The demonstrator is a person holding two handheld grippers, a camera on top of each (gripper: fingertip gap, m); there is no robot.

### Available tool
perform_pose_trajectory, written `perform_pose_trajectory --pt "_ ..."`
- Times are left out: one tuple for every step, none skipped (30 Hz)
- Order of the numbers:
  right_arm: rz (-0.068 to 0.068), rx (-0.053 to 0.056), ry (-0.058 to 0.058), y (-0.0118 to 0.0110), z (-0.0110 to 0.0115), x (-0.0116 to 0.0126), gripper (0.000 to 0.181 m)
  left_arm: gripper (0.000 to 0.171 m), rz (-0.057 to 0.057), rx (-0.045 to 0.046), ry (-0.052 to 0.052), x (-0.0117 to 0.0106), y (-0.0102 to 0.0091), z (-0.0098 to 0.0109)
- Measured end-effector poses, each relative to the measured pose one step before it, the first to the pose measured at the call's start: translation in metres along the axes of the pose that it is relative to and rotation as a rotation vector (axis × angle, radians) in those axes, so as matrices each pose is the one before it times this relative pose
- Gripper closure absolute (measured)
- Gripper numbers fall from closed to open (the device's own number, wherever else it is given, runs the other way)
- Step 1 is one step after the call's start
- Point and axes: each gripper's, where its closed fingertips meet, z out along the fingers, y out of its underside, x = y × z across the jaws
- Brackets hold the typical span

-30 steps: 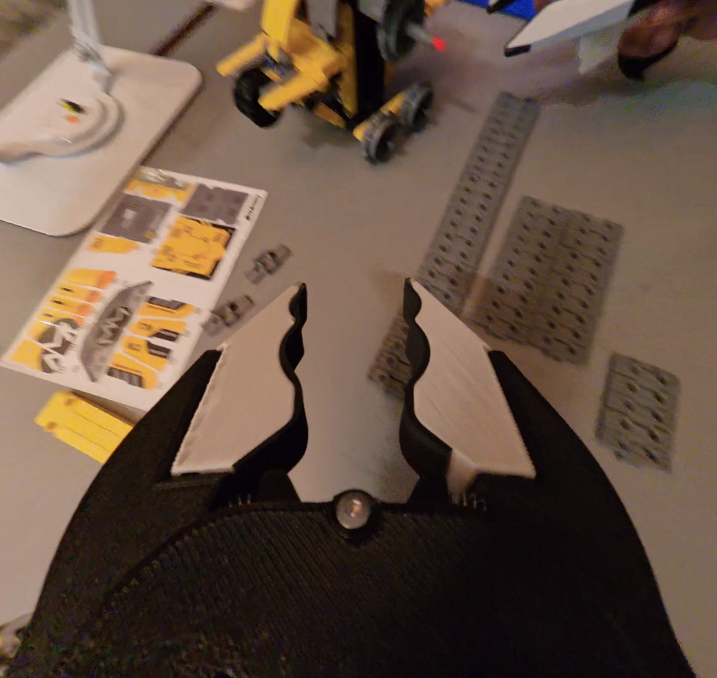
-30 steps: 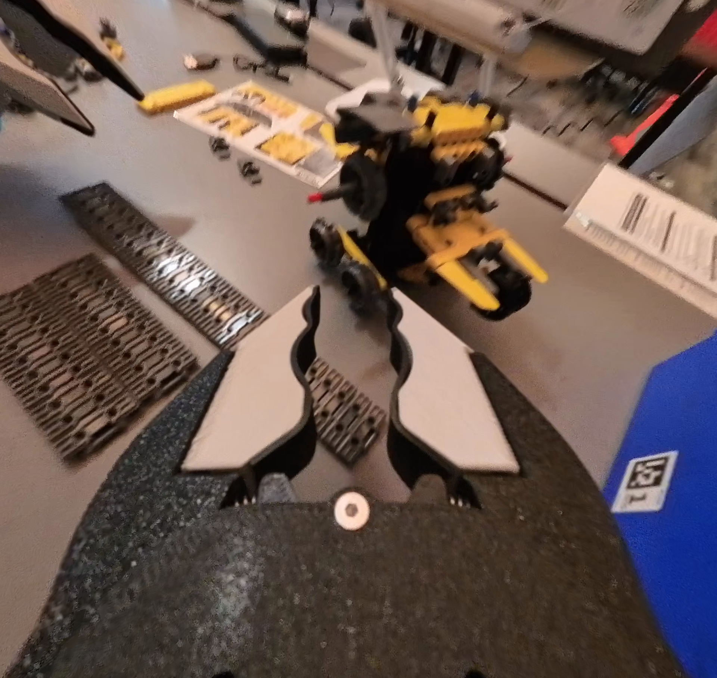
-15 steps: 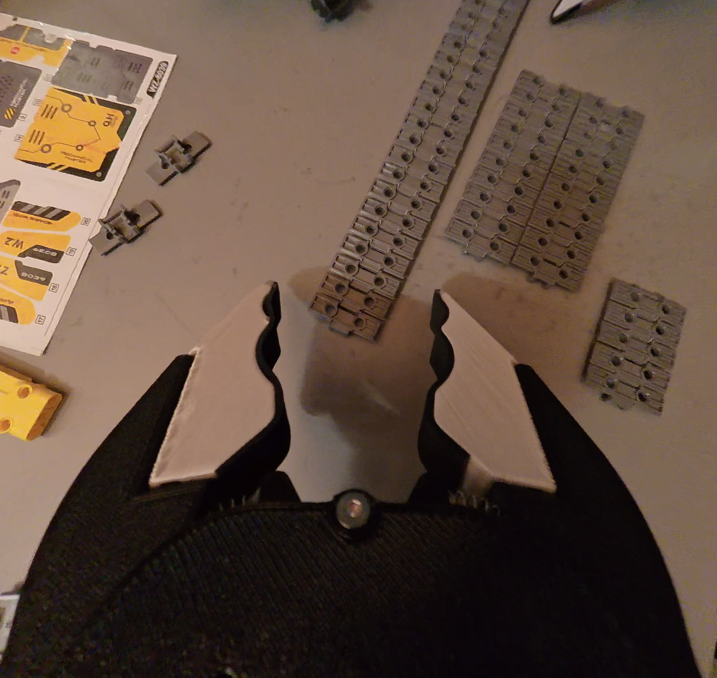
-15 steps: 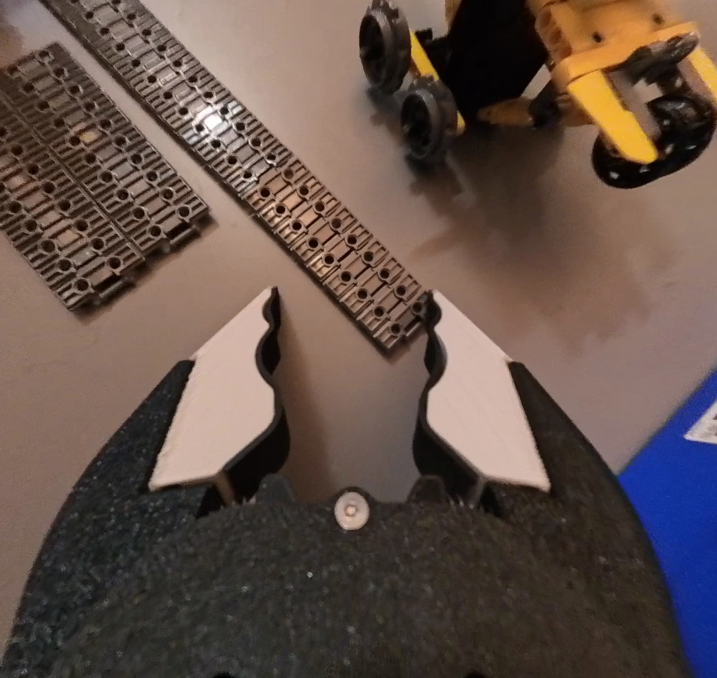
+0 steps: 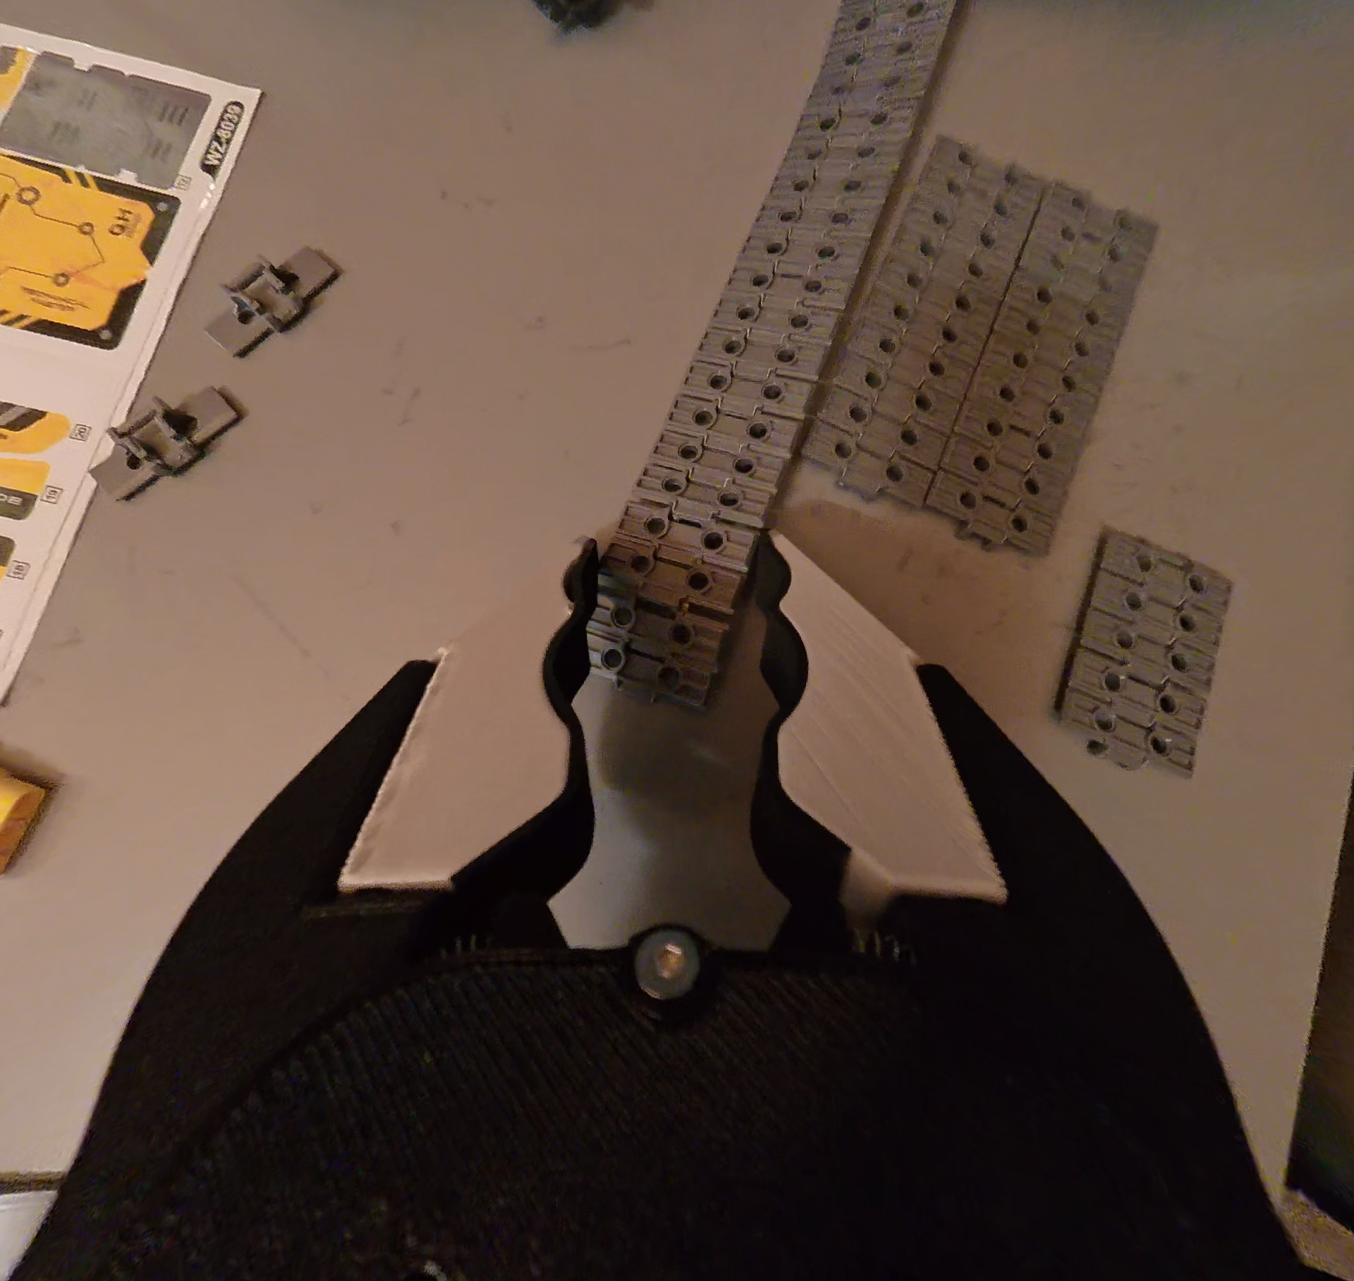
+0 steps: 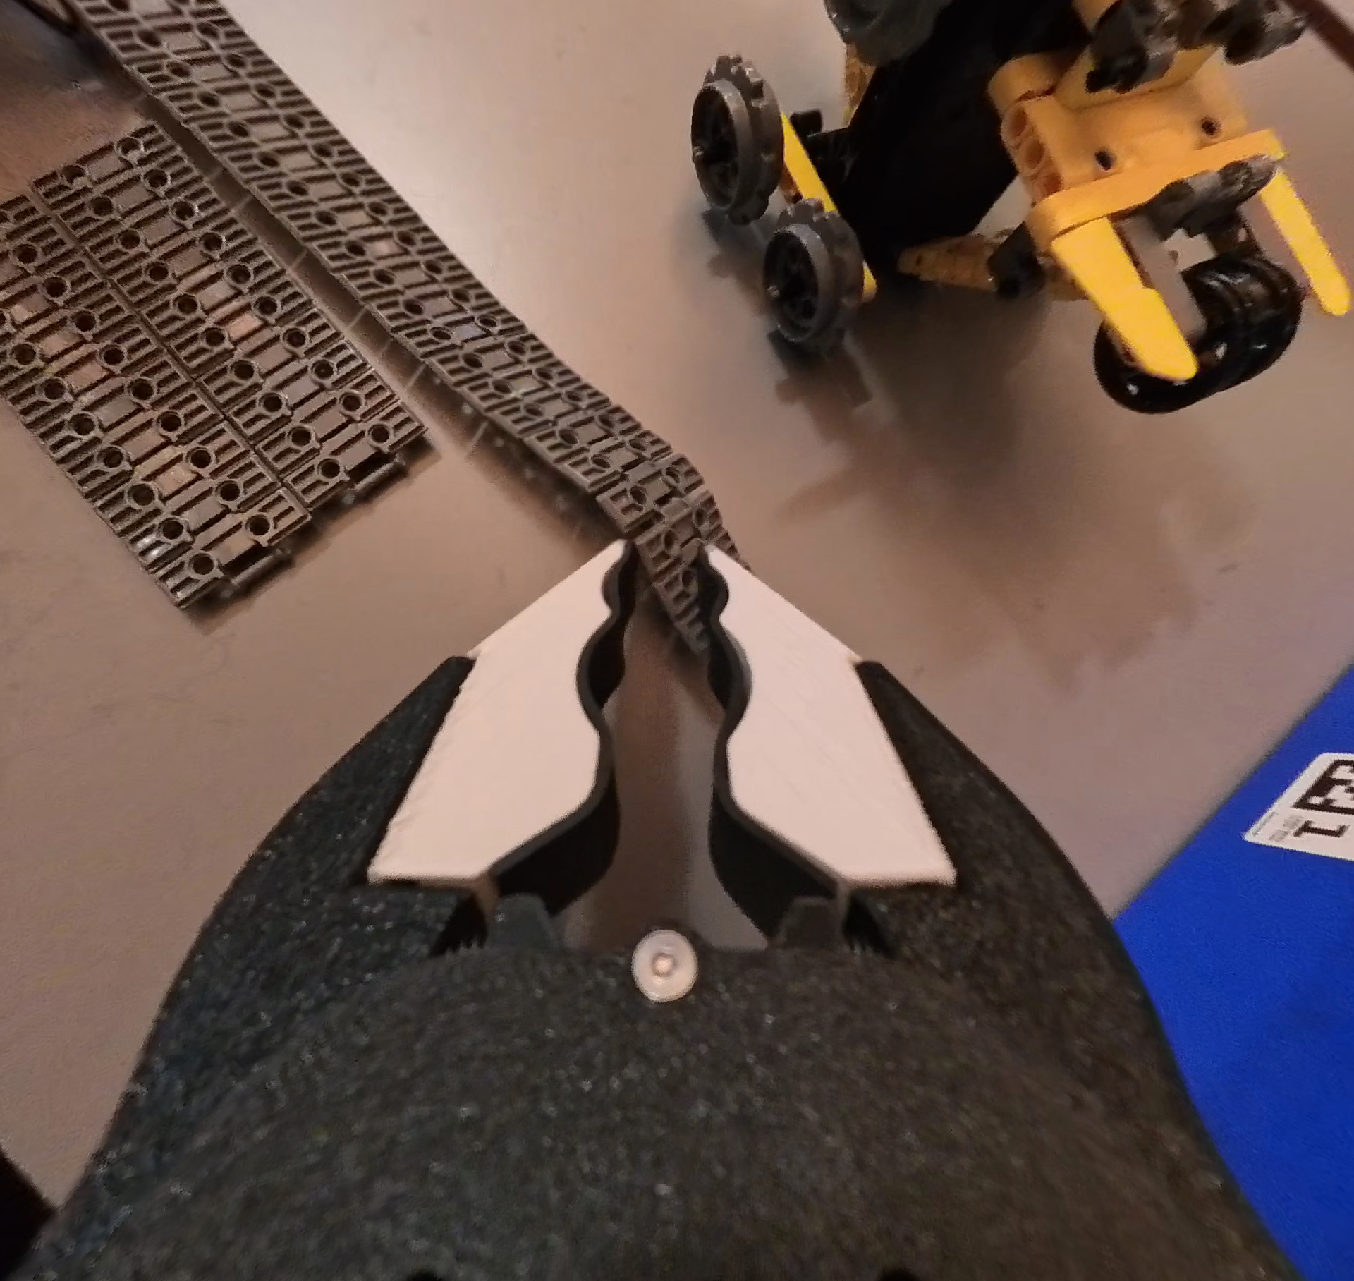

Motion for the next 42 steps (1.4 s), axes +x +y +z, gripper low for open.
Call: perform_pose_trajectory --pt "0.0018 -0.0080 -0.0068 -0.00027 -0.00122 0.00038 0.167 0.130 -0.0097 0.00889 0.0013 -0.00071 -0.00392 -0.00130" --pt "0.0012 -0.0056 -0.0027 -0.00039 -0.00083 0.00103 0.167 0.130 -0.0080 0.01261 0.0039 -0.00046 -0.00476 -0.00173" --pt "0.0029 -0.0038 -0.0021 -0.00044 -0.00067 0.00078 0.168 0.130 -0.0092 0.01294 0.0068 -0.00010 -0.00509 -0.00175" --pt "0.0011 -0.0040 -0.0050 -0.00047 -0.00085 0.00002 0.168 0.130 -0.0105 0.01214 0.0074 -0.00007 -0.00513 -0.00170" --pt "-0.0006 -0.0025 -0.0028 -0.00072 -0.00116 0.00021 0.169 0.130 -0.0107 0.01462 0.0074 -0.00014 -0.00556 -0.00149" --pt "-0.0003 -0.0030 -0.0012 -0.00076 -0.00162 0.00048 0.171 0.130 -0.0106 0.01553 0.0073 0.00005 -0.00555 -0.00156" --pt "0.0004 -0.0022 -0.0024 -0.00076 -0.00204 0.00046 0.172 0.130 -0.0102 0.01526 0.0059 -0.00016 -0.00541 -0.00157" --pt "0.0023 -0.0048 -0.0022 -0.00038 -0.00254 0.00099 0.174 0.137 -0.0079 0.01569 0.0079 0.00022 -0.00512 -0.00191" --pt "0.0074 -0.0060 -0.0089 -0.00013 -0.00269 0.00071 0.175 0.168 0.0069 0.02486 0.0074 0.00059 -0.00579 -0.00306" --pt "0.0194 -0.0041 -0.0245 -0.00031 -0.00282 -0.00089 0.175 0.171 0.0072 0.03689 -0.0178 -0.00310 -0.00699 -0.00335" --pt "0.0294 -0.0090 -0.0344 0.00041 -0.00251 -0.00133 0.176 0.171 -0.0029 0.02223 0.0046 -0.00051 -0.00507 -0.00257" --pt "0.0345 -0.0227 -0.0465 0.00216 -0.00157 -0.00207 0.176 0.171 -0.0142 -0.00460 0.0154 0.00067 -0.00162 -0.00100" --pt "0.0427 -0.0281 -0.0524 0.00260 -0.00078 -0.00188 0.176 0.171 -0.0112 -0.01077 0.0095 0.00007 -0.00023 0.00027" --pt "0.0447 -0.0227 -0.0470 0.00175 0.00001 -0.00059 0.176 0.171 0.0004 -0.00527 -0.0062 -0.00151 0.00004 0.00102" --pt "0.0365 -0.0087 -0.0299 0.00001 0.00052 0.00128 0.176 0.171 0.0081 -0.00347 -0.0121 -0.00165 0.00052 0.00154" --pt "0.0144 -0.0012 -0.0180 -0.00079 0.00137 0.00186 0.176 0.171 0.0076 -0.00336 -0.0089 -0.00079 0.00085 0.00168" --pt "0.0073 -0.0075 -0.0081 0.00034 0.00206 0.00273 0.176 0.171 0.0027 -0.00204 -0.0065 -0.00024 0.00097 0.00133" --pt "0.0092 -0.0123 -0.0060 0.00081 0.00199 0.00217 0.176 0.162 -0.0038 0.00123 -0.0120 -0.00101 0.00106 0.00074" --pt "0.0047 0.0016 -0.0052 -0.00160 0.00050 0.00061 0.176 0.148 -0.0055 0.00434 -0.0038 0.00021 0.00097 -0.00014" --pt "-0.0021 -0.0039 0.0054 -0.00076 0.00038 0.00115 0.176 0.133 -0.0086 0.00505 -0.0017 0.00078 0.00119 -0.00115" --pt "0.0001 -0.0016 0.0047 -0.00085 0.00062 0.00056 0.176 0.121 -0.0110 0.00636 -0.0044 0.00069 0.00122 -0.00215" --pt "0.0022 0.0012 0.0066 -0.00108 0.00064 0.00049 0.176 0.112 -0.0065 0.00660 0.0035 0.00258 0.00163 -0.00261" --pt "0.0014 0.0018 0.0082 -0.00108 0.00066 0.00026 0.176 0.109 -0.0049 -0.00070 0.0070 0.00368 0.00324 -0.00255" --pt "-0.0005 0.0010 0.0119 -0.00076 0.00044 0.00053 0.176 0.108 -0.0086 -0.01116 0.0057 0.00370 0.00481 -0.00140" --pt "-0.0015 -0.0011 0.0140 -0.00058 0.00020 0.00054 0.176 0.109 -0.0106 -0.01842 0.0077 0.00404 0.00621 0.00028" --pt "-0.0020 -0.0023 0.0150 -0.00057 0.00029 0.00037 0.176 0.110 -0.0160 -0.02745 0.0006 0.00299 0.00777 0.00227" --pt "-0.0055 -0.0022 0.0175 -0.00069 0.00033 0.00042 0.176 0.111 -0.0188 -0.03409 -0.0097 0.00088 0.00829 0.00372" --pt "-0.0077 -0.0020 0.0181 -0.00073 0.00036 0.00035 0.176 0.113 -0.0146 -0.03361 -0.0135 0.00004 0.00786 0.00449" --pt "-0.0057 -0.0023 0.0161 -0.00065 0.00045 0.00015 0.176 0.115 -0.0112 -0.02836 -0.0159 -0.00091 0.00630 0.00444" --pt "-0.0041 -0.0022 0.0123 -0.00055 0.00033 0.00025 0.176 0.121 -0.0077 -0.01748 -0.0204 -0.00225 0.00385 0.00374" --pt "-0.0022 -0.0021 0.0062 -0.00046 0.00024 0.00012 0.176 0.130 -0.0006 -0.00741 -0.0199 -0.00285 0.00162 0.00246" --pt "0.0024 -0.0020 -0.0009 -0.00030 0.00027 0.00018 0.176 0.139 0.0024 -0.00008 -0.0113 -0.00234 -0.00016 0.00134" --pt "0.0078 -0.0014 -0.0075 -0.00021 0.00010 0.00016 0.176 0.152 -0.0021 0.00747 -0.0001 -0.00170 -0.00204 0.00000" --pt "0.0124 -0.0006 -0.0100 -0.00022 0.00013 0.00044 0.176 0.164 -0.0061 0.01678 0.0050 -0.00170 -0.00398 -0.00096" --pt "0.0148 -0.0004 -0.0071 -0.00035 -0.00002 0.00107 0.176 0.164 -0.0125 0.02444 0.0112 -0.00154 -0.00557 -0.00172" --pt "0.0105 -0.0028 -0.0048 0.00010 -0.00019 0.00111 0.176 0.165 -0.0197 0.02463 0.0228 -0.00039 -0.00646 -0.00236" --pt "0.0061 -0.0064 -0.0025 0.00044 -0.00058 0.00106 0.176 0.166 -0.0242 0.02371 0.0339 0.00076 -0.00676 -0.00261" --pt "0.0020 -0.0119 0.0016 0.00093 -0.00097 0.00152 0.176 0.166 -0.0269 0.02266 0.0352 0.00055 -0.00703 -0.00279" --pt "-0.0029 -0.0211 0.0021 0.00205 -0.00133 0.00149 0.176 0.166 -0.0260 0.02158 0.0356 0.00003 -0.00725 -0.00325" --pt "-0.0097 -0.0307 -0.0084 0.00277 -0.00164 0.00017 0.176 0.165 -0.0258 0.01737 0.0369 -0.00042 -0.00685 -0.00315" --pt "-0.0078 -0.0406 -0.0245 0.00377 -0.00138 -0.00158 0.176 0.165 -0.0230 0.00900 0.0334 -0.00131 -0.00583 -0.00295" --pt "-0.0064 -0.0461 -0.0353 0.00454 -0.00126 -0.00281 0.176 0.166 -0.0181 0.00004 0.0264 -0.00244 -0.00449 -0.00248"
